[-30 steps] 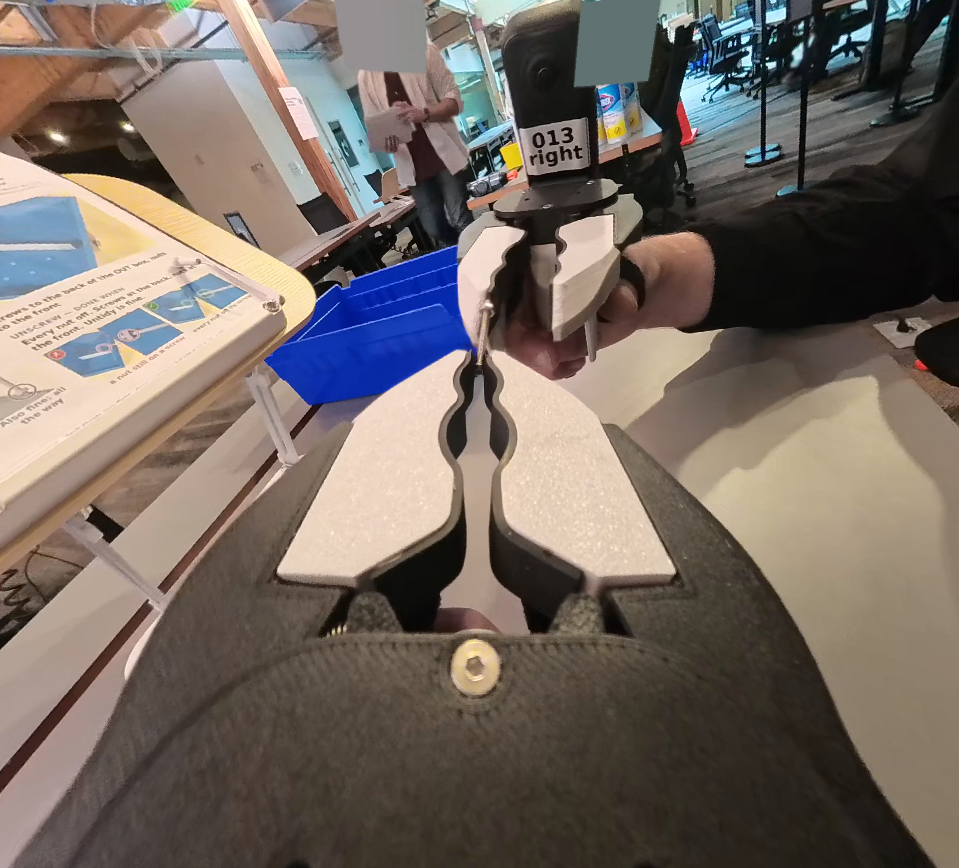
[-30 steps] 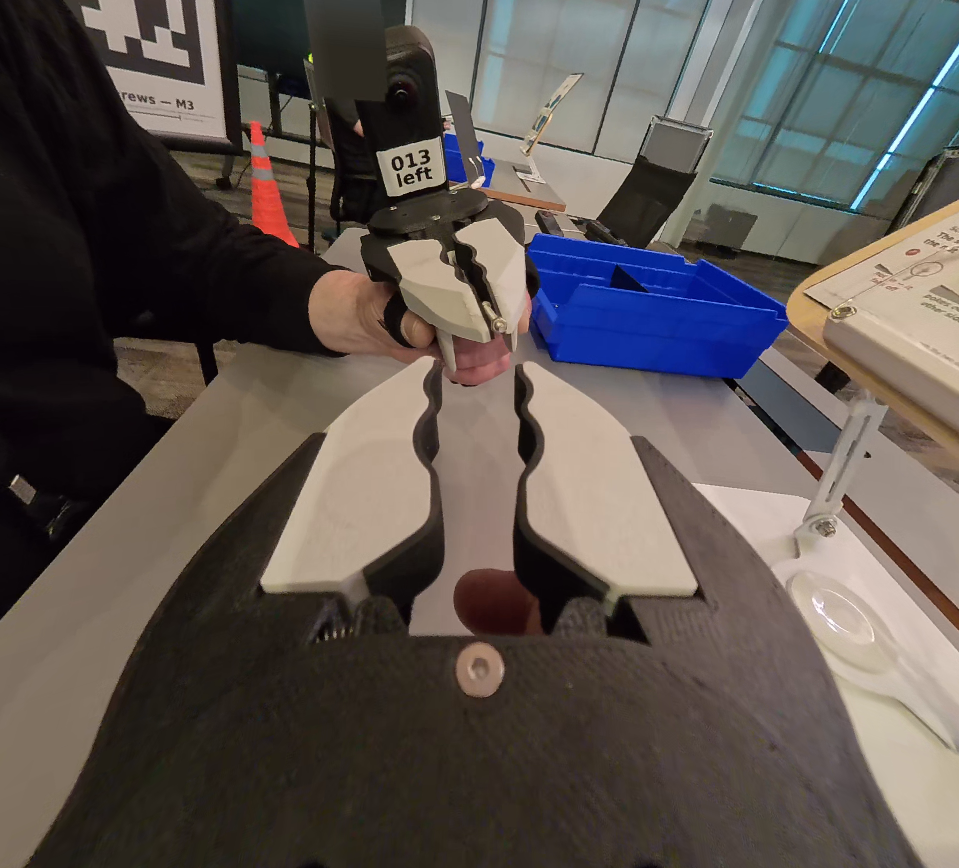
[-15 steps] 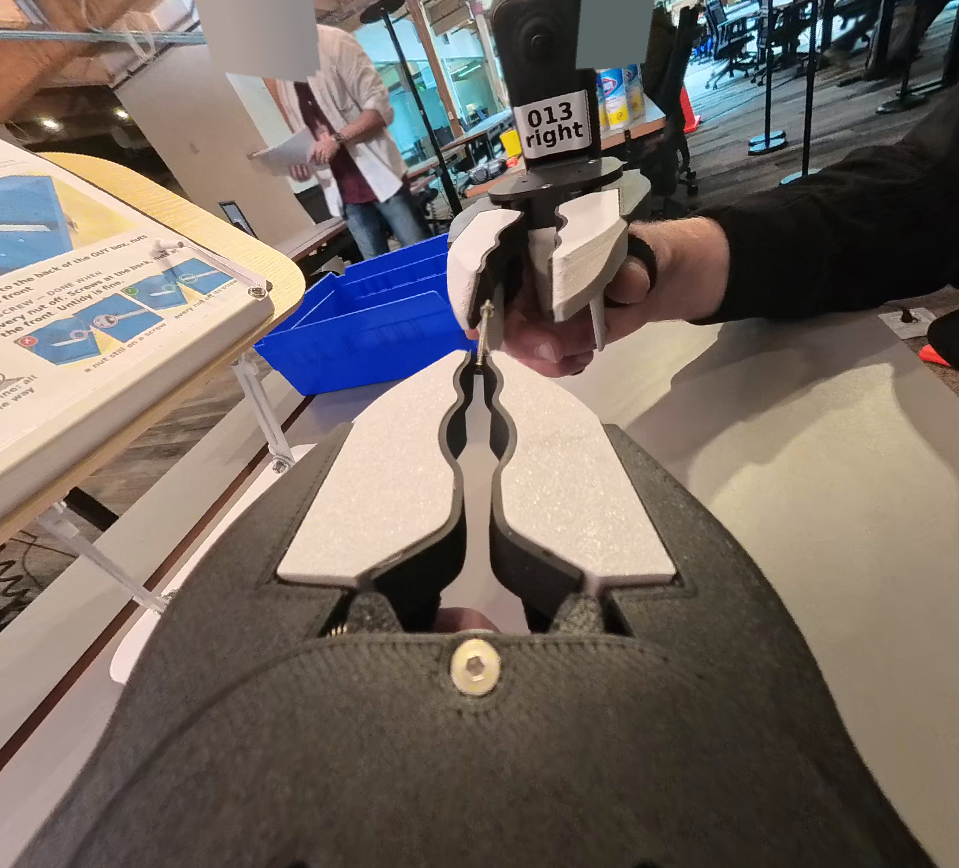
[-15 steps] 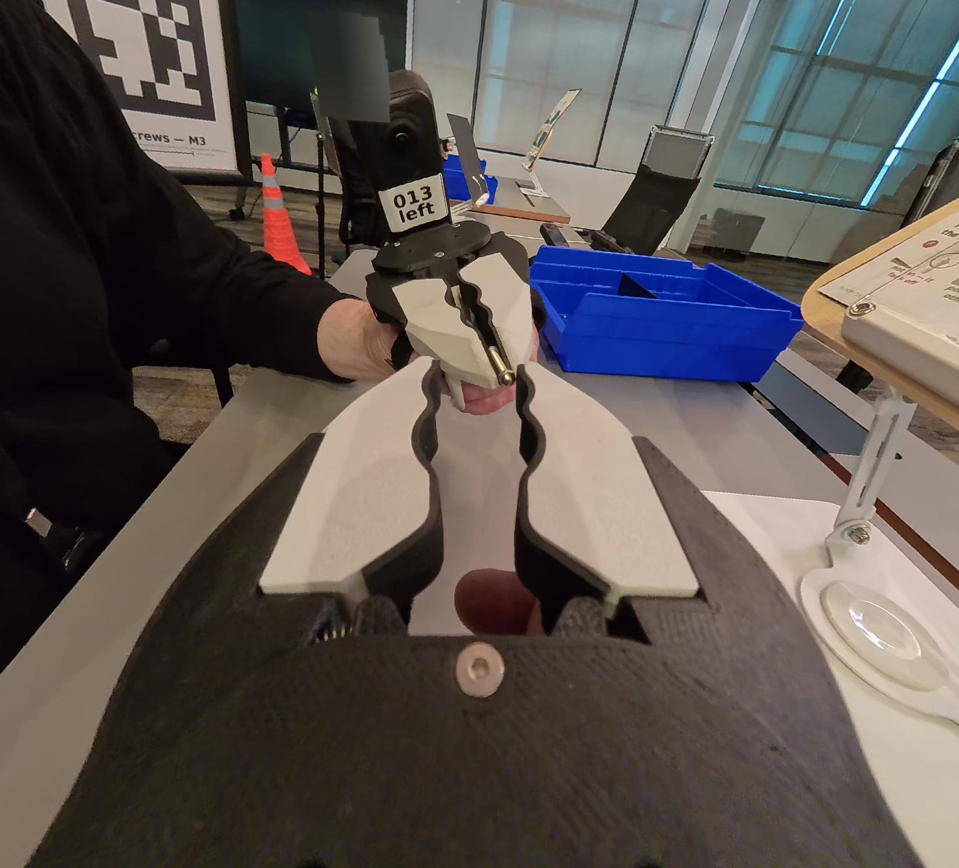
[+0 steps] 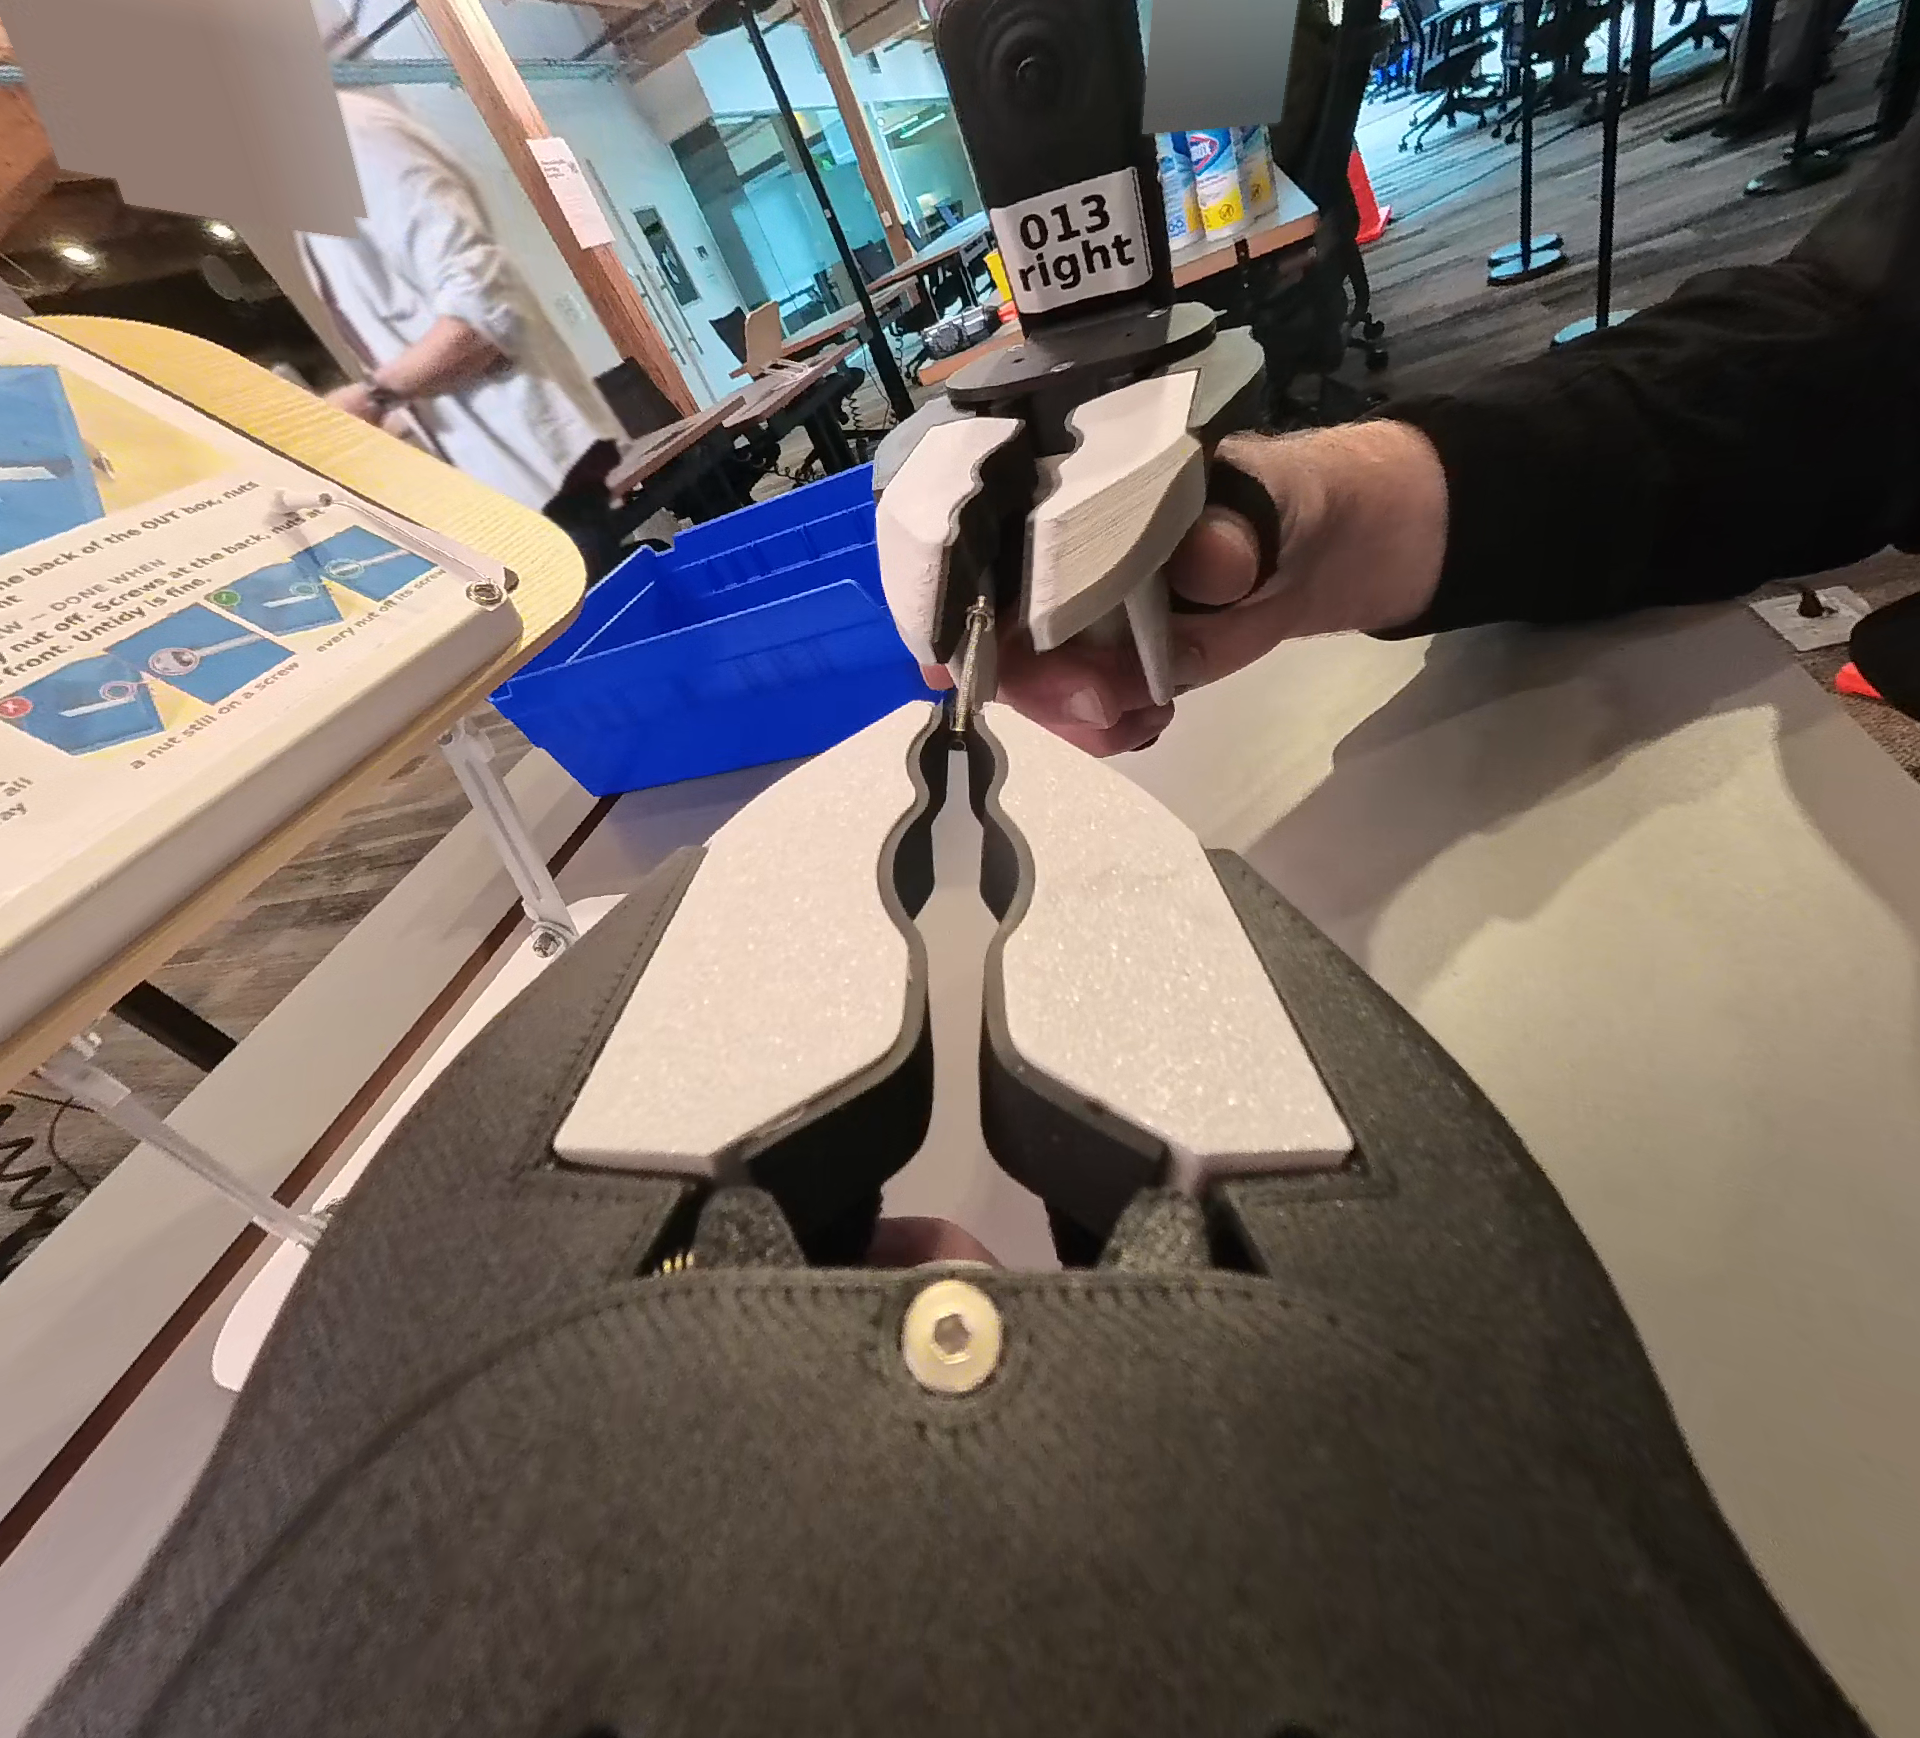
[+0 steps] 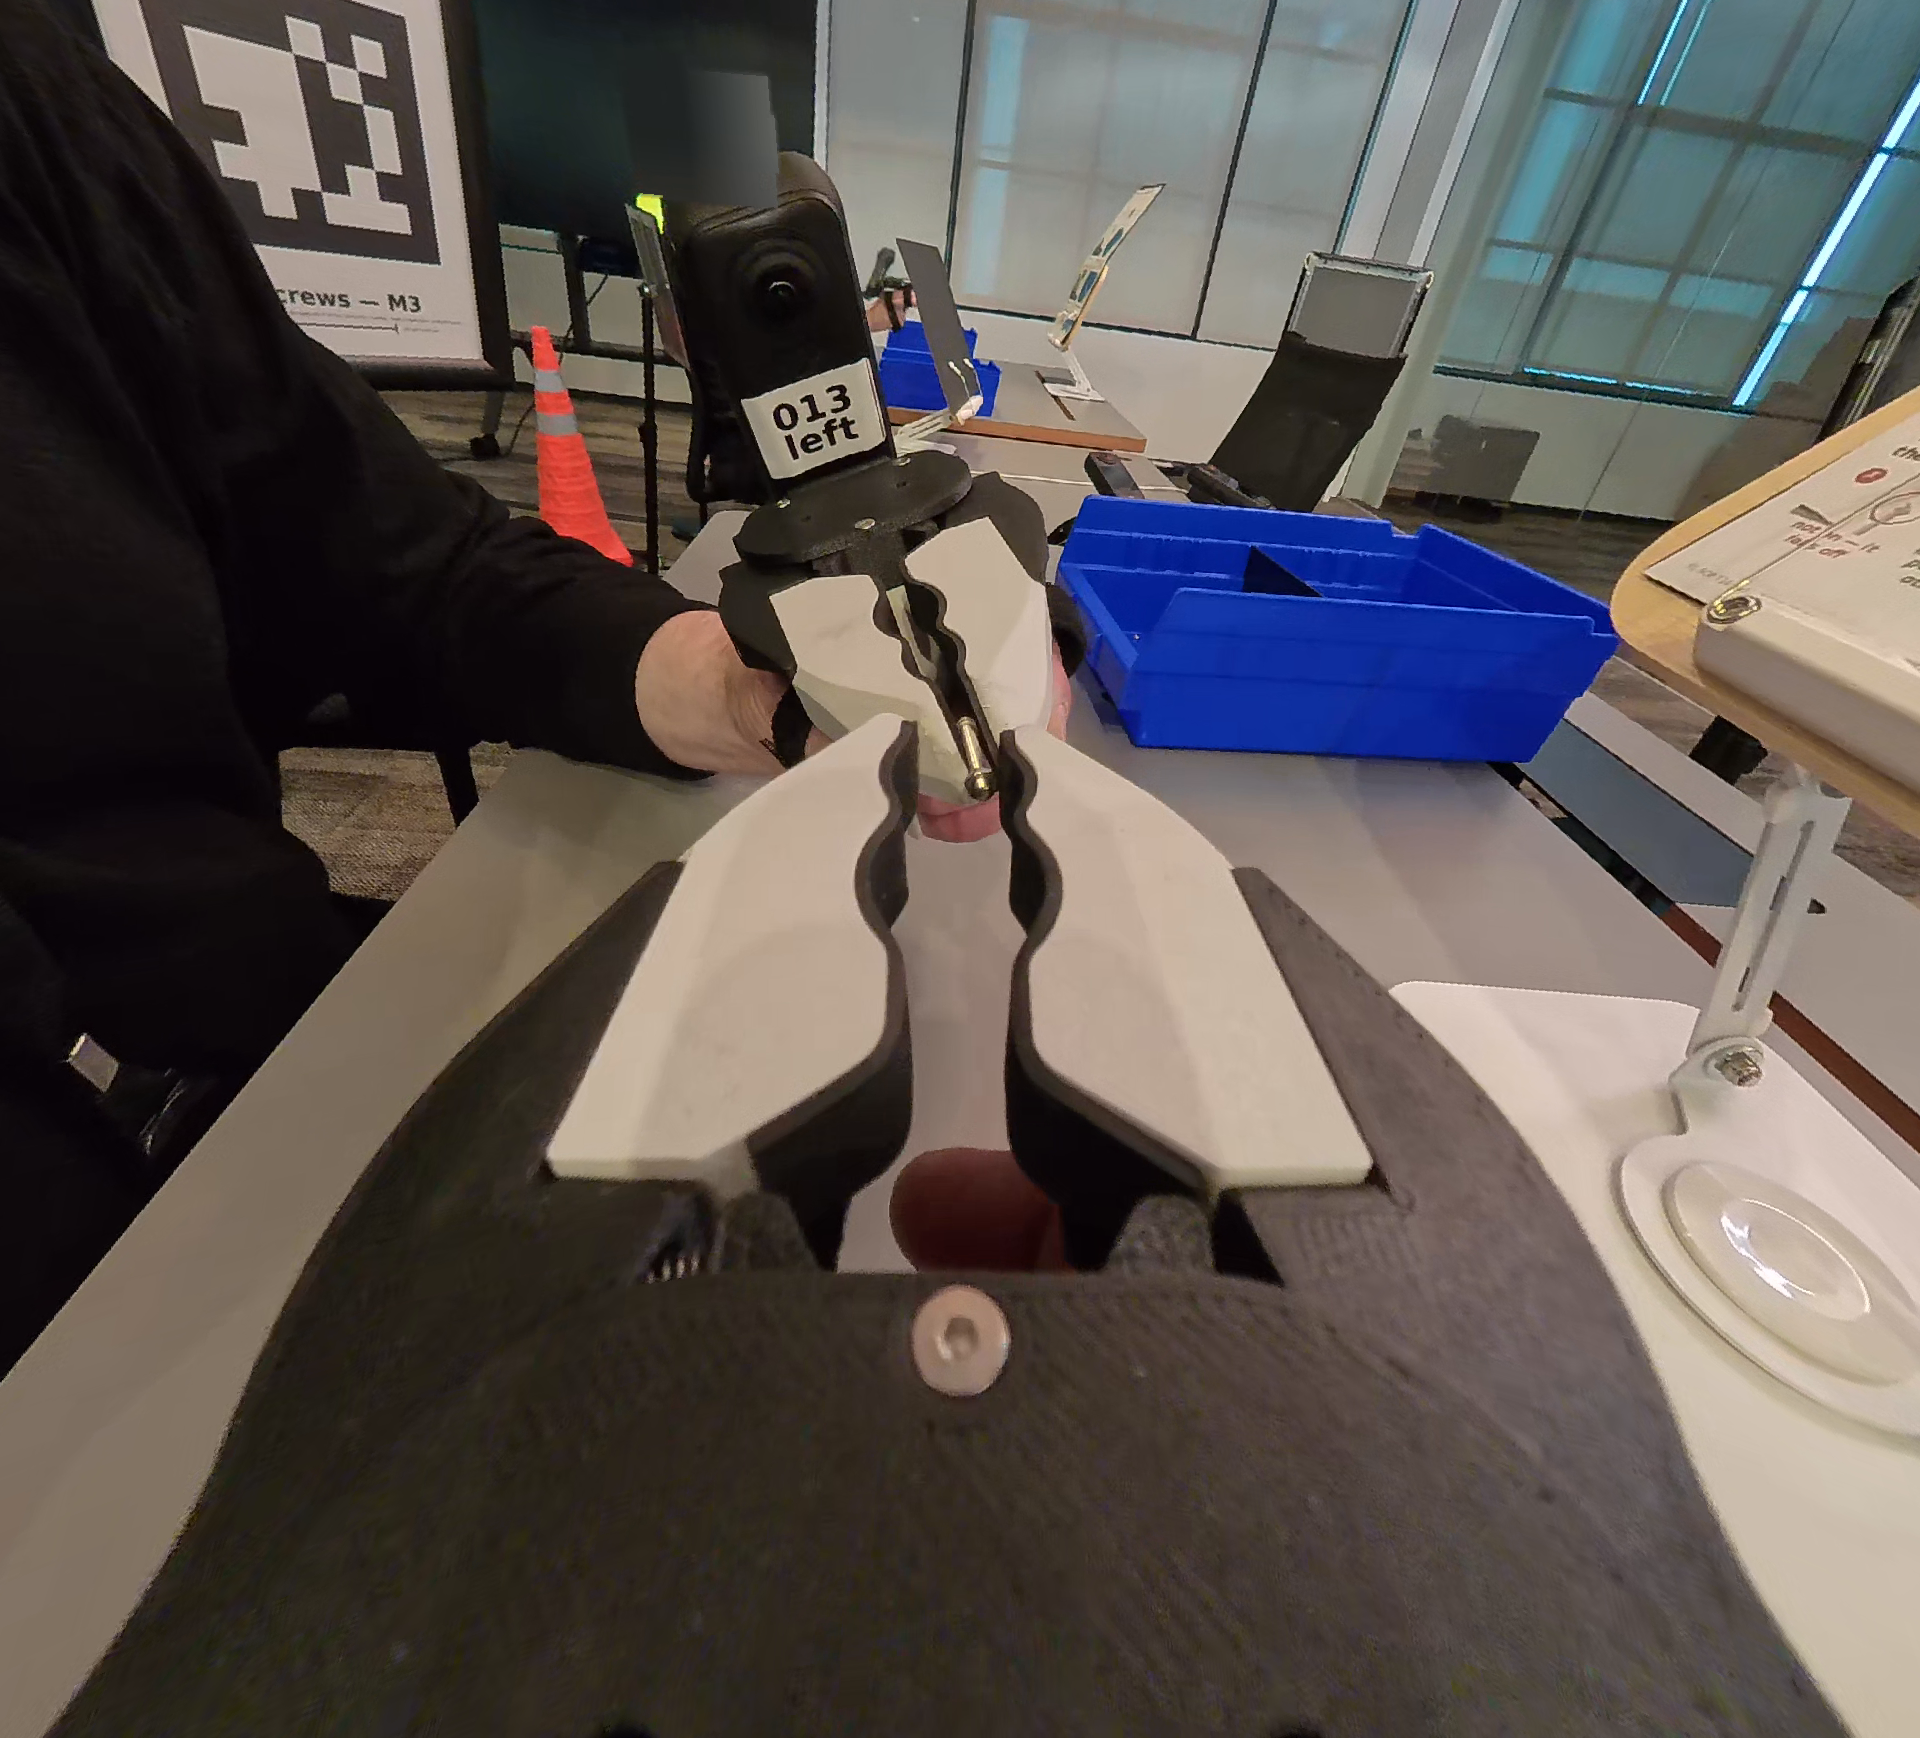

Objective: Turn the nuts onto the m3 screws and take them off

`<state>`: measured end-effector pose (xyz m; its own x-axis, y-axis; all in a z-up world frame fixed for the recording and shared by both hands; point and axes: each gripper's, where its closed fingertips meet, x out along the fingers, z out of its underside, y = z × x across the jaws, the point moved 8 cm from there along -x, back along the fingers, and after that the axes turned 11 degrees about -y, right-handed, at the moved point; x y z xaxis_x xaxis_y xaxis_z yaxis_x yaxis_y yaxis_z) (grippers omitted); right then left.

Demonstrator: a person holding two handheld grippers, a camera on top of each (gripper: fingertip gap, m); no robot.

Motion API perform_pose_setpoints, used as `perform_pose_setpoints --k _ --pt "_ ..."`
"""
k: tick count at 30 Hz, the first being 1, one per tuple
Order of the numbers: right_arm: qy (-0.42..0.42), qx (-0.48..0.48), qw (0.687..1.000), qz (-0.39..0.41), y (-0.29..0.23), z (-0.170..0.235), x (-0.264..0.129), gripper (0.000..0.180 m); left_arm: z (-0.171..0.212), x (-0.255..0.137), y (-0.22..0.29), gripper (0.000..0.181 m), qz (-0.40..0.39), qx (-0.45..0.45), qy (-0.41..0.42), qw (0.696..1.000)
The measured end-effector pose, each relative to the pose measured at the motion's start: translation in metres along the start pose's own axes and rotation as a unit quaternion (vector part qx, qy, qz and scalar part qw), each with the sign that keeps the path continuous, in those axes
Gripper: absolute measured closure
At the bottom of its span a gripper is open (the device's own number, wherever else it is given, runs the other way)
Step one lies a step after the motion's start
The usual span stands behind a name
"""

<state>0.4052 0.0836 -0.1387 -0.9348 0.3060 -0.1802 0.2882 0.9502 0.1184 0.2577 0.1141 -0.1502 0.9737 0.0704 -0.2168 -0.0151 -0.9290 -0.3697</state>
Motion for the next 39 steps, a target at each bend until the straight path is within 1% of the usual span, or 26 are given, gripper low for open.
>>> perform_pose_setpoints --k 5,11,15,39 --pt "-0.002 -0.002 1.000 0.008 0.001 0.000 -0.001 0.171 -0.001 0.001 0.000 0.178 0.000 -0.001 0.000 1.000" --pt "-0.004 0.000 1.000 0.011 0.001 0.000 -0.001 0.161 -0.001 0.002 -0.001 0.178 -0.006 -0.008 0.000 1.000" --pt "-0.005 -0.002 1.000 0.017 0.002 0.000 -0.003 0.158 -0.001 0.004 -0.002 0.178 -0.006 -0.011 -0.002 1.000" --pt "0.000 0.005 0.999 0.045 0.010 -0.003 -0.023 0.156 -0.001 0.018 -0.005 0.178 -0.012 -0.028 -0.006 1.000"
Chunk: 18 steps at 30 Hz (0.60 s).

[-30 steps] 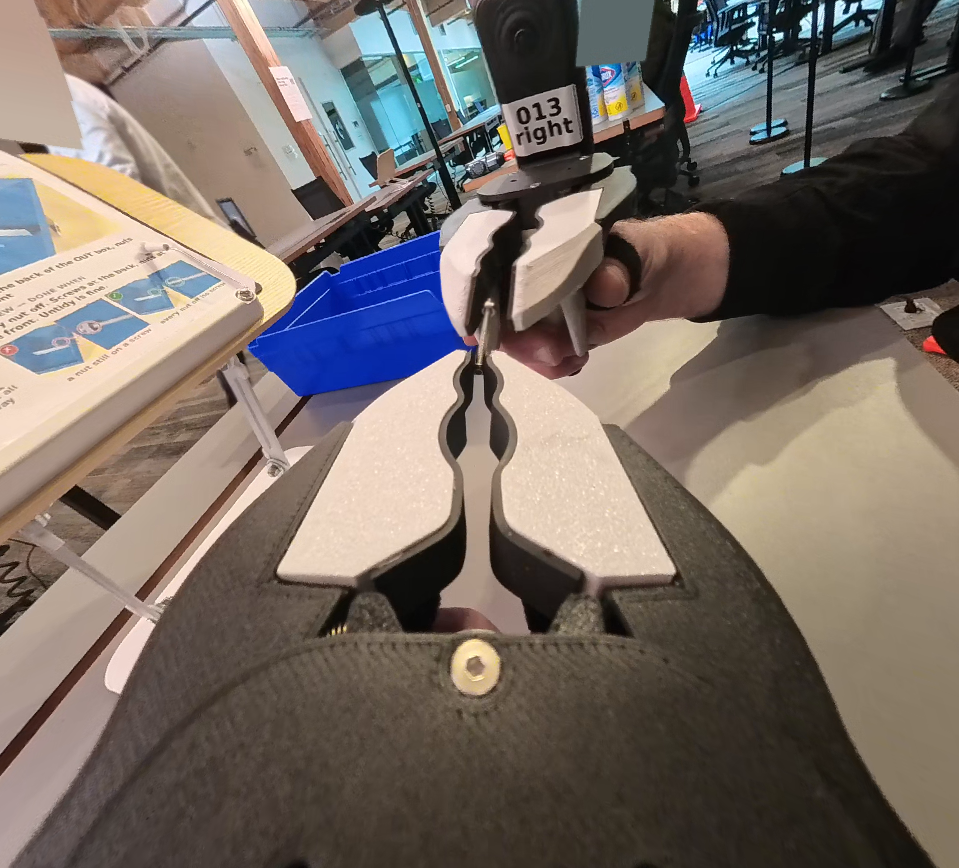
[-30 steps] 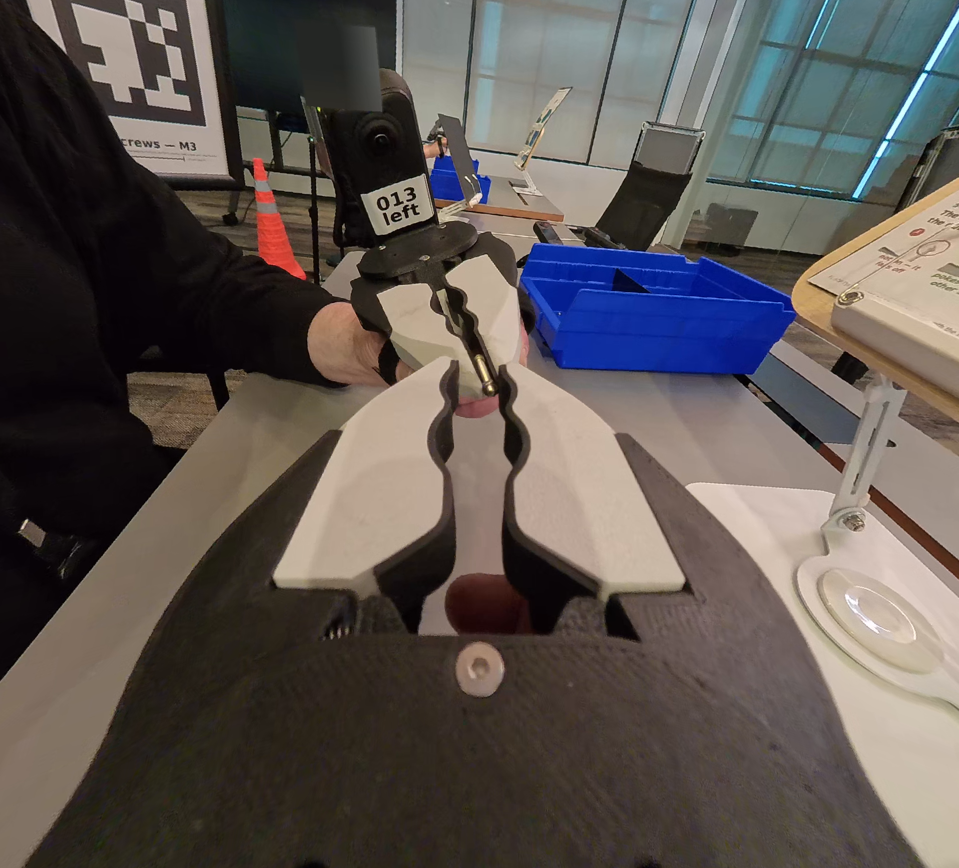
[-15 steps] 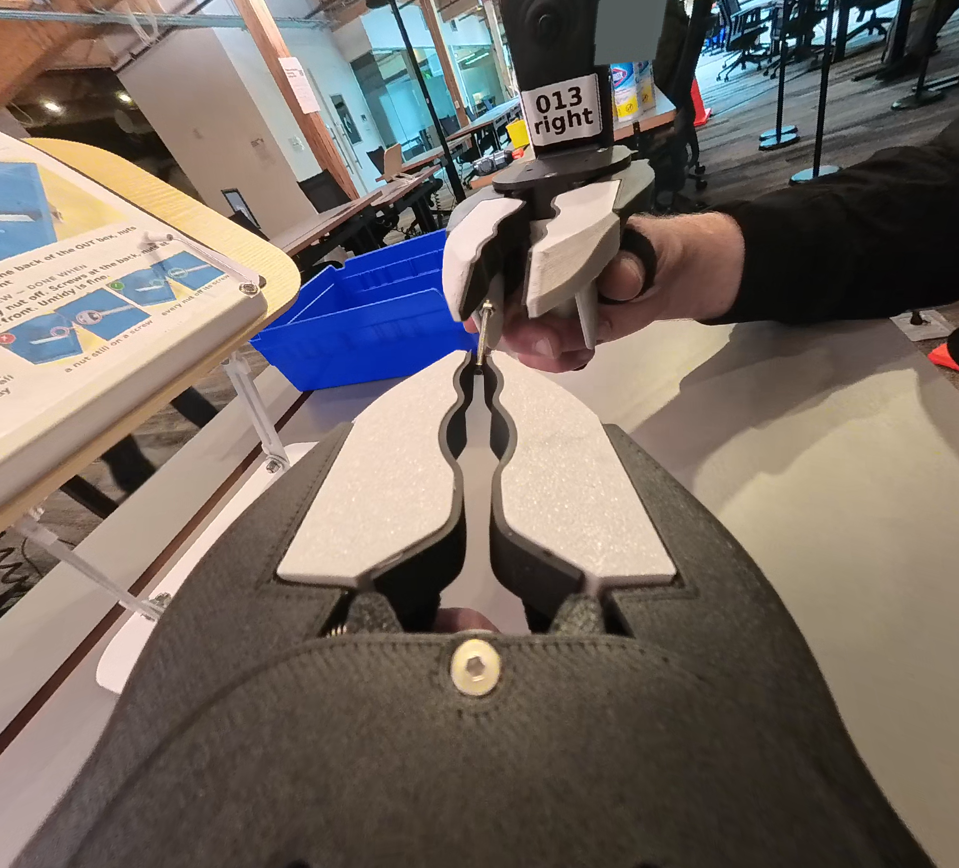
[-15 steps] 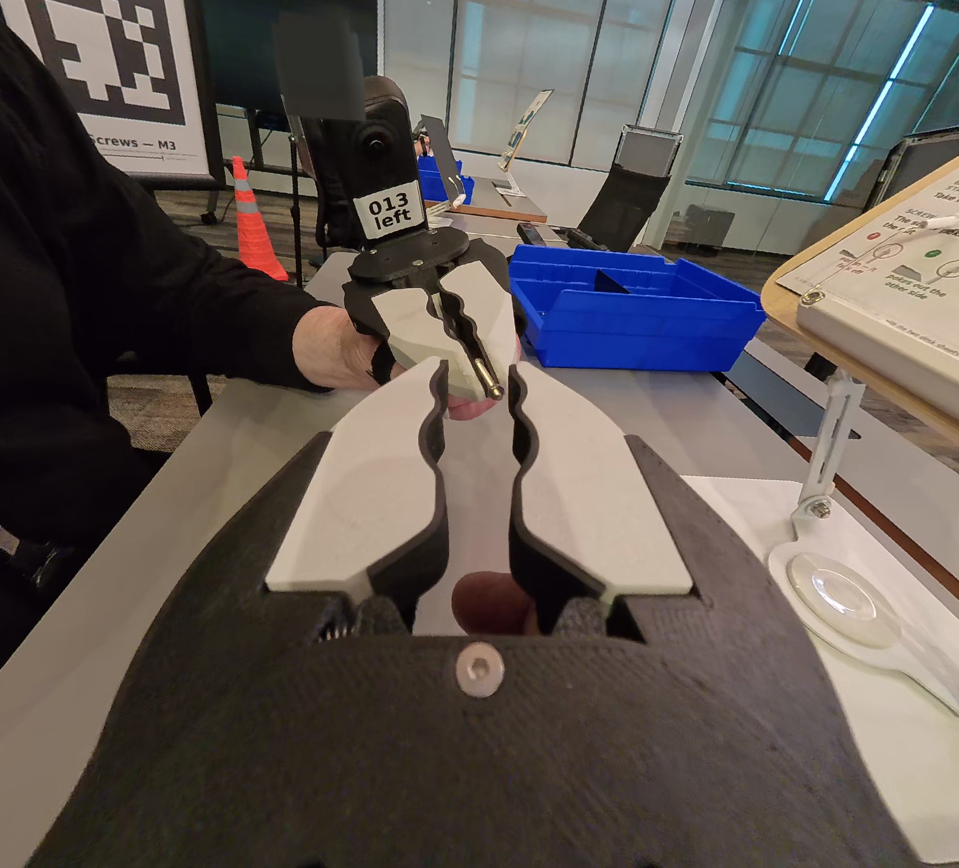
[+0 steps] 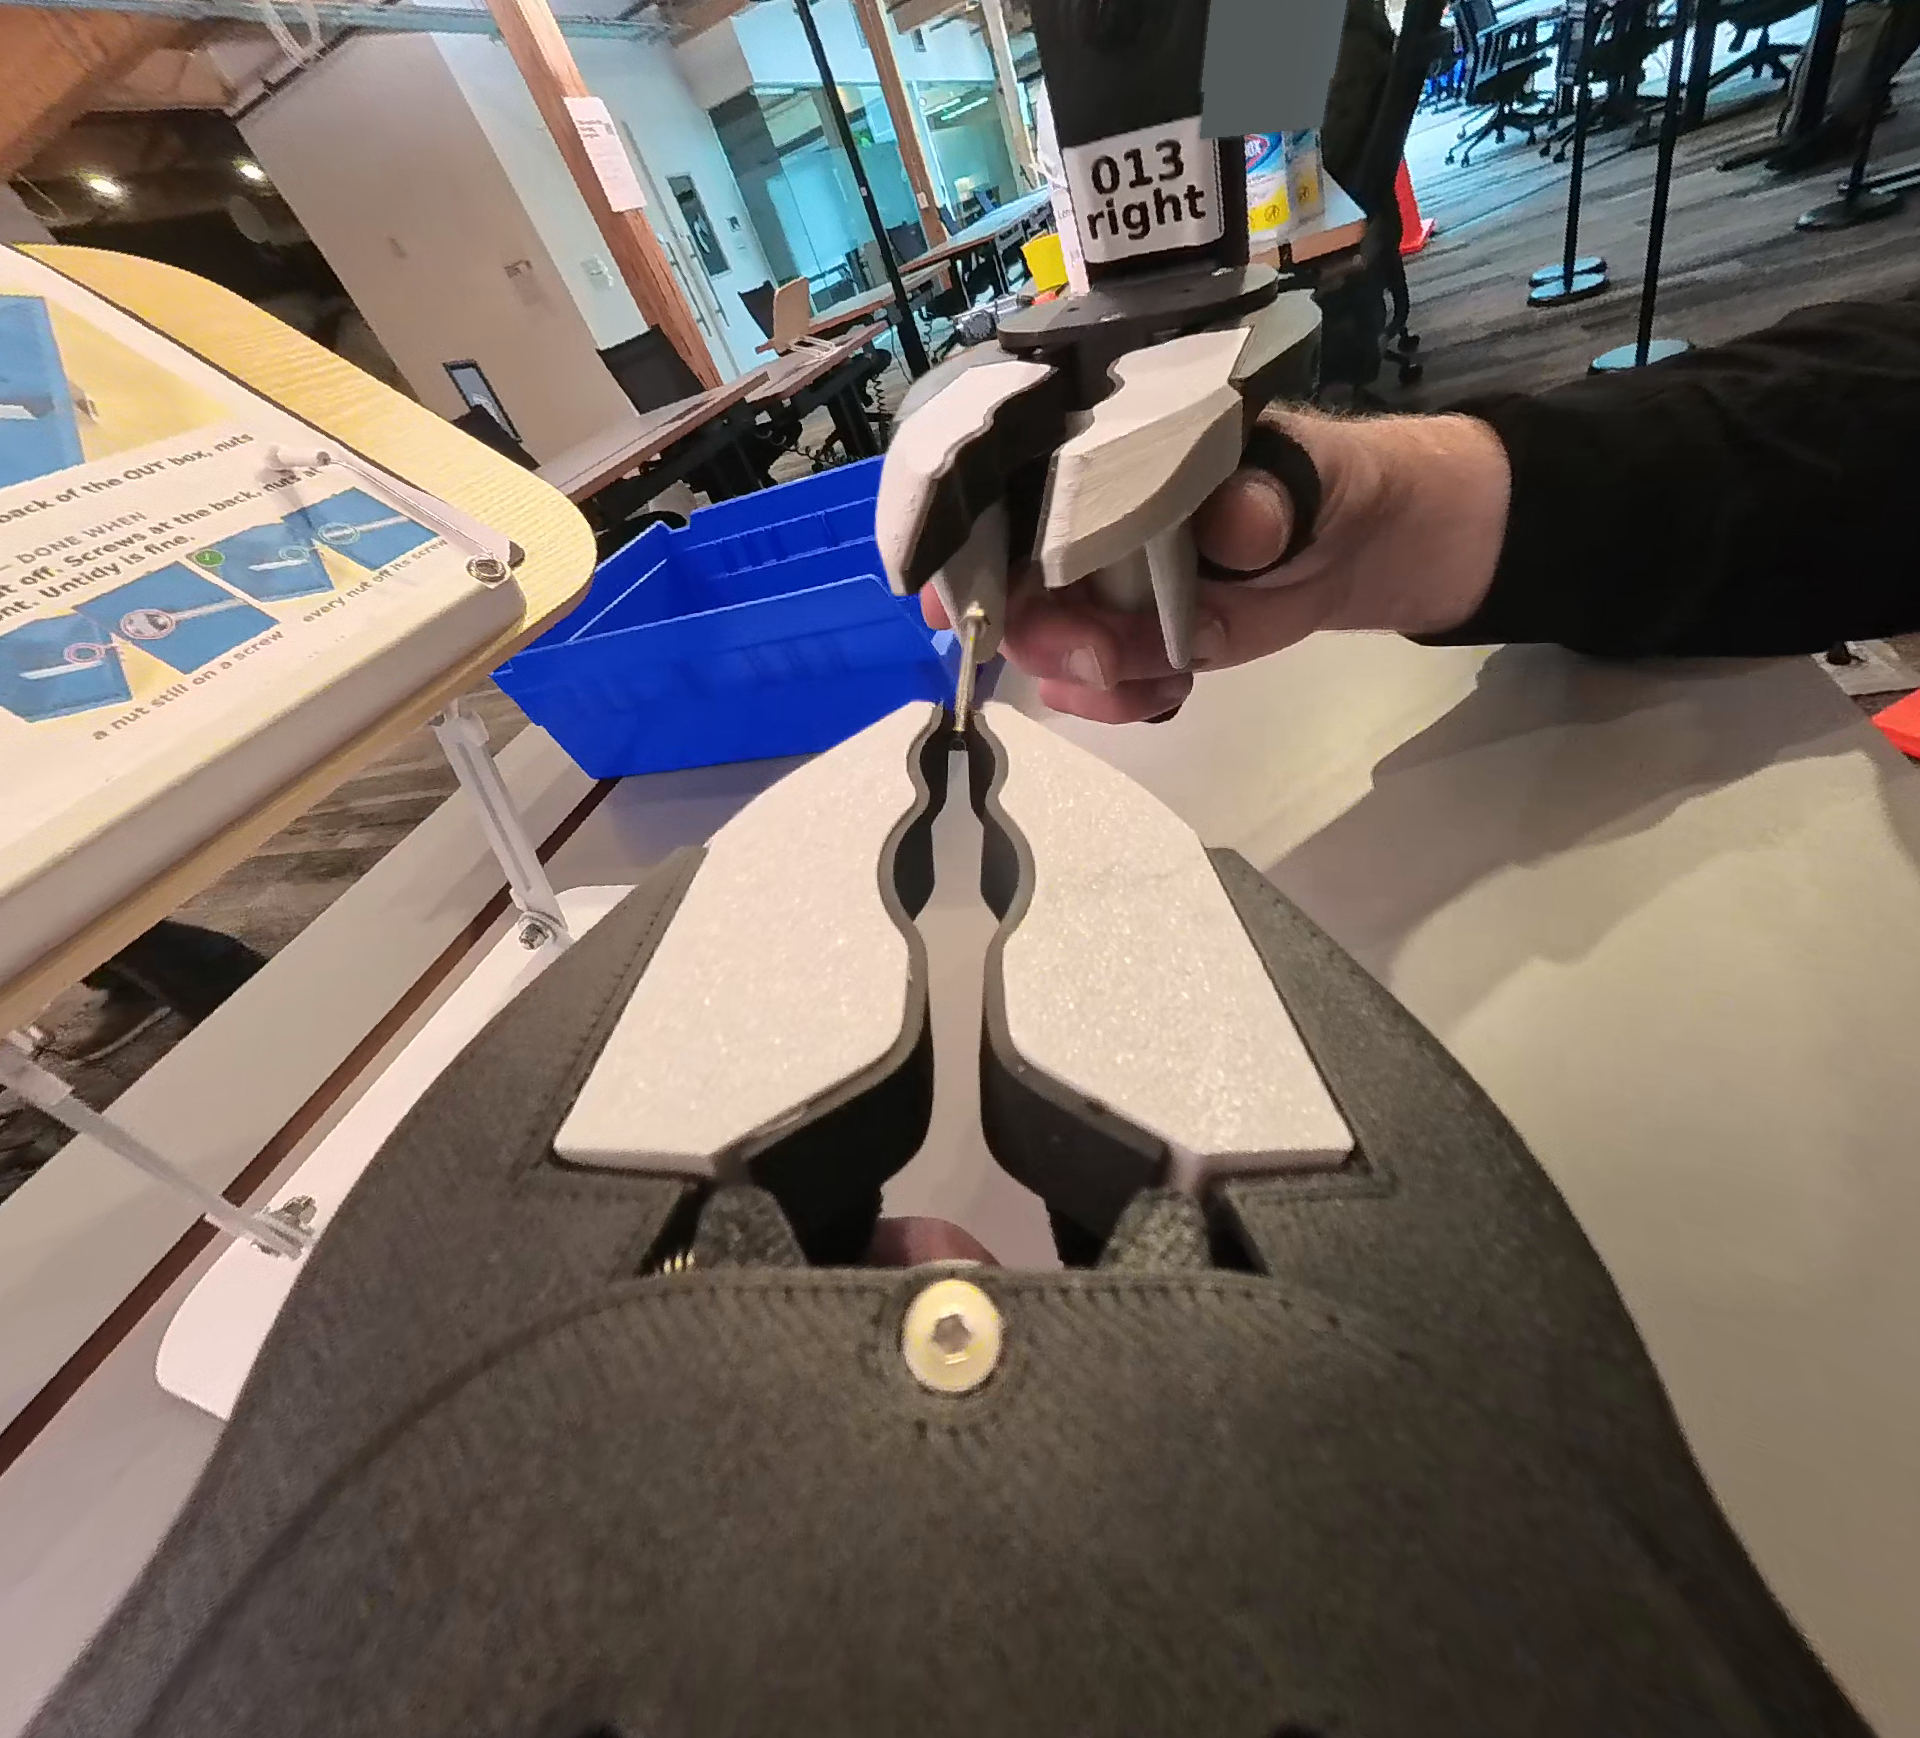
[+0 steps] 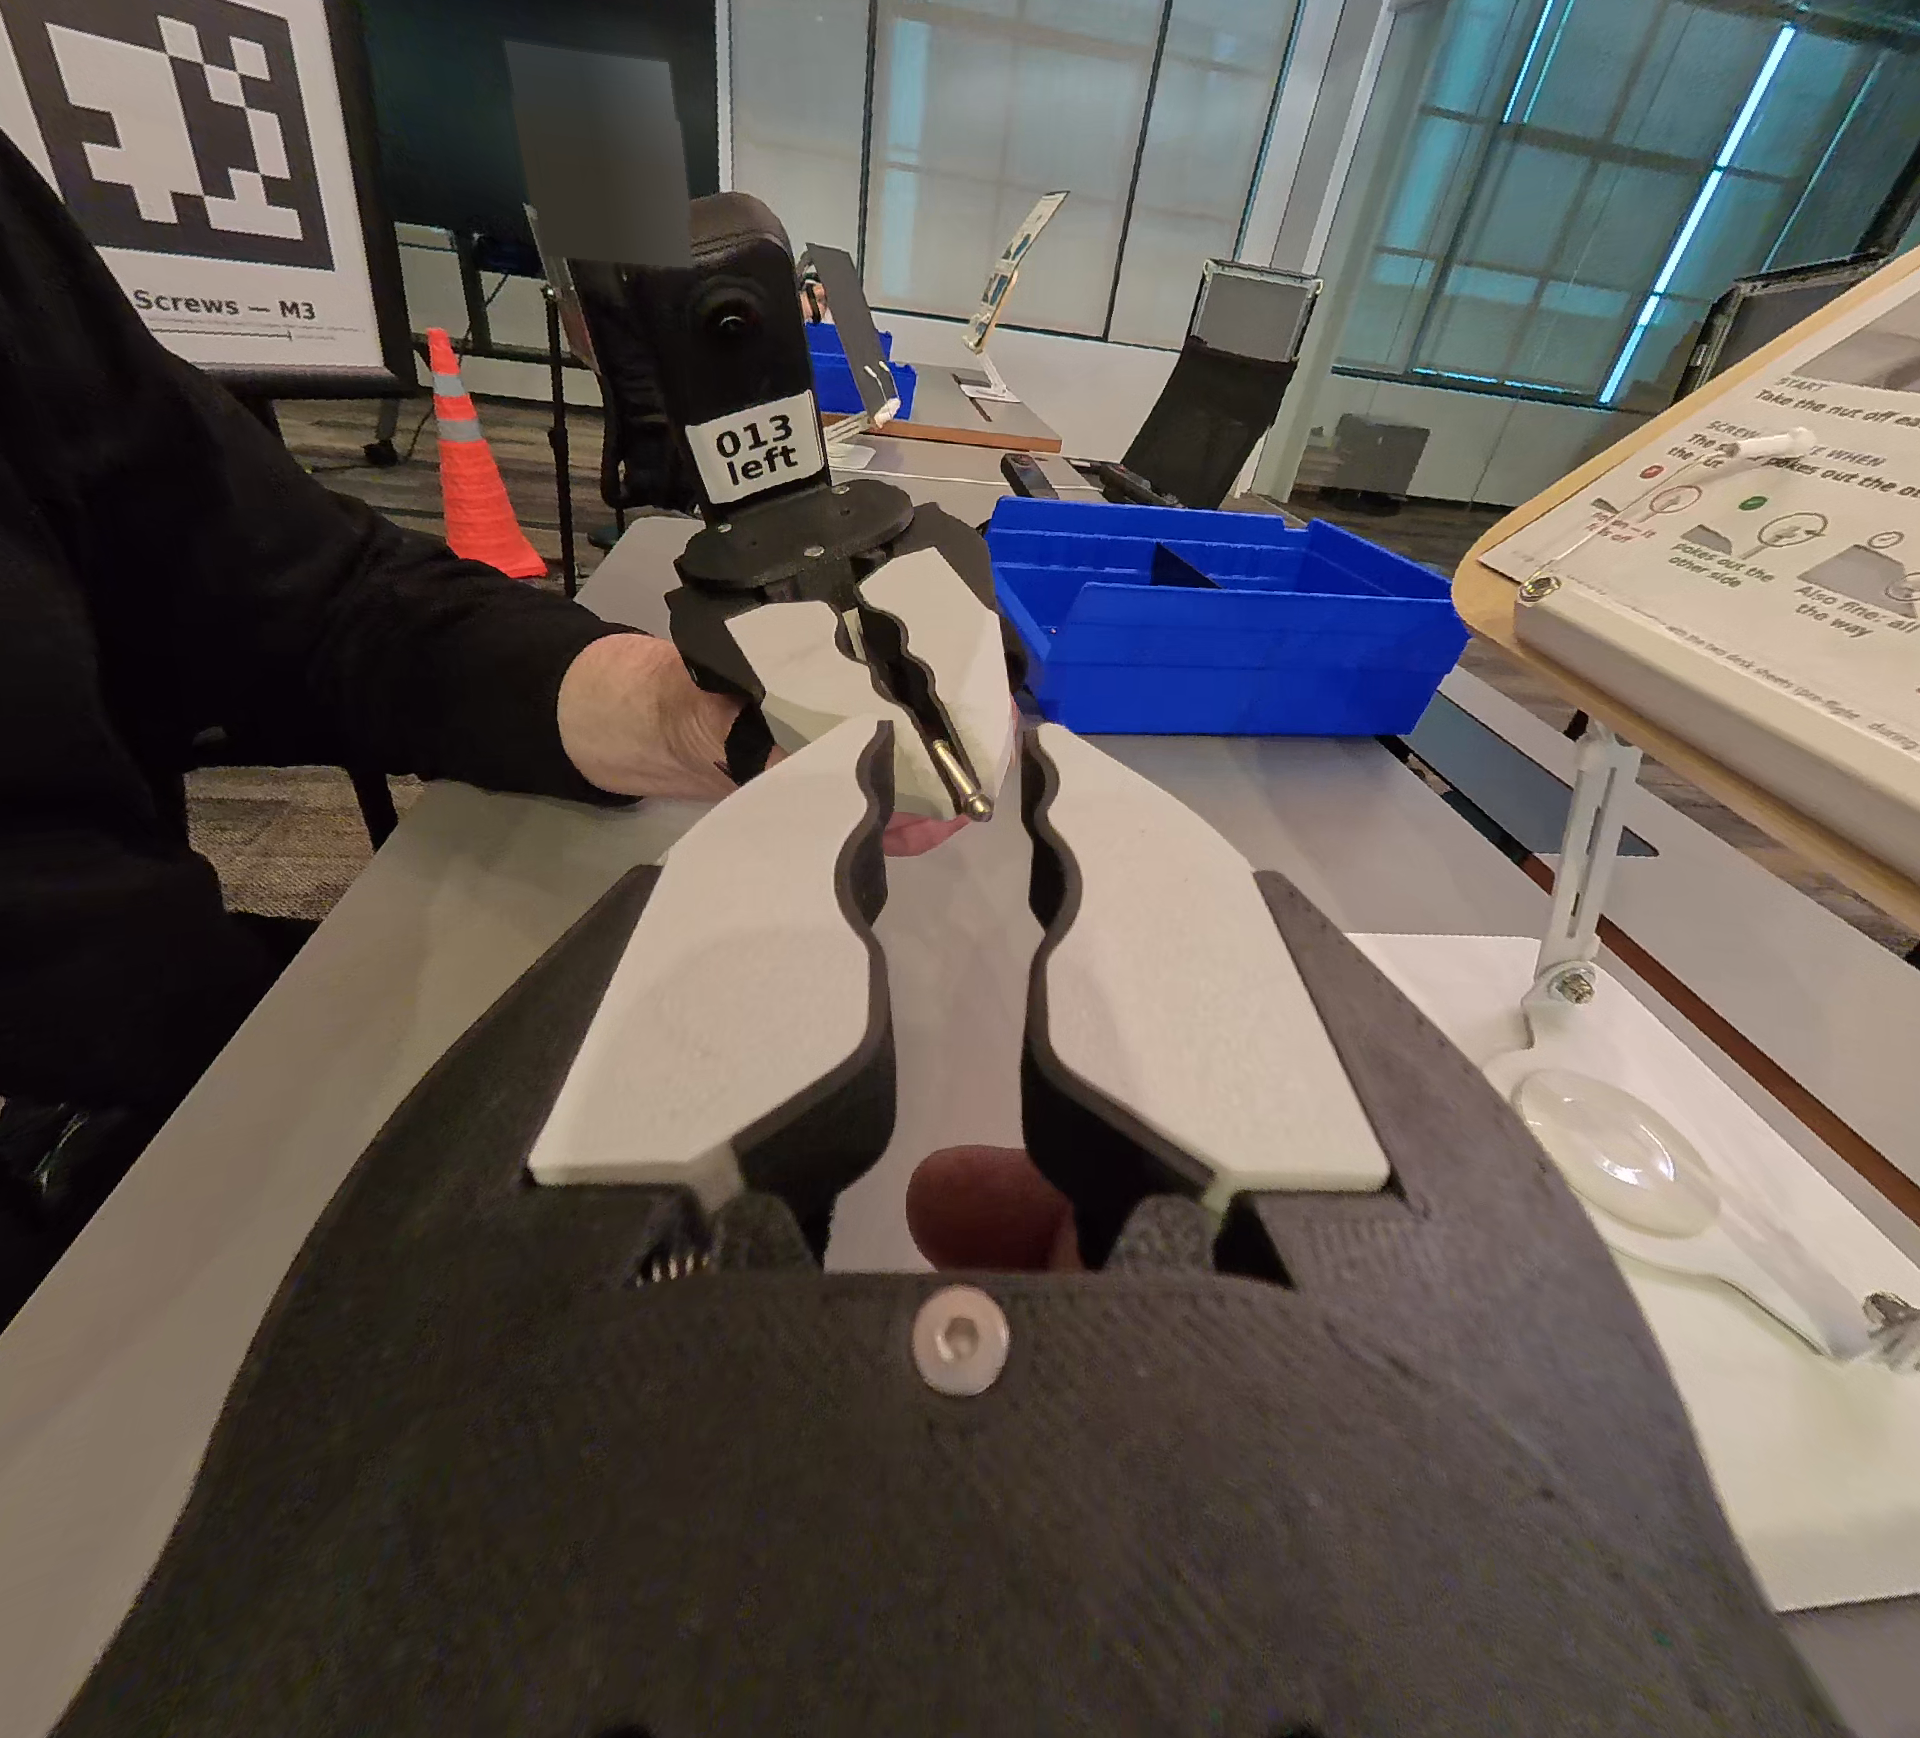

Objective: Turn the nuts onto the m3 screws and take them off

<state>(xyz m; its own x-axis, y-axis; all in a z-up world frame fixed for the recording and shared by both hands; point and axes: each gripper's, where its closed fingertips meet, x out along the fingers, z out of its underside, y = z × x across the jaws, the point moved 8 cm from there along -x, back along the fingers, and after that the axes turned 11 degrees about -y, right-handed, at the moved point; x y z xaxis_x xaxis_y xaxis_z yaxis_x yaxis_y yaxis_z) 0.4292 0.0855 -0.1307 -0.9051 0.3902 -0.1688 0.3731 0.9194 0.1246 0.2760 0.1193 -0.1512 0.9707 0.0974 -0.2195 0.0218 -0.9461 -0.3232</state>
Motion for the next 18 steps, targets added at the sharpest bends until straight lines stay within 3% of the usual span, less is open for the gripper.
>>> perform_pose_setpoints --k 18 --pt "-0.012 0.001 1.000 -0.007 0.0005 0.0025 0.0001 0.160 -0.0017 0.0029 0.0001 0.178 0.003 -0.004 0.009 1.000"
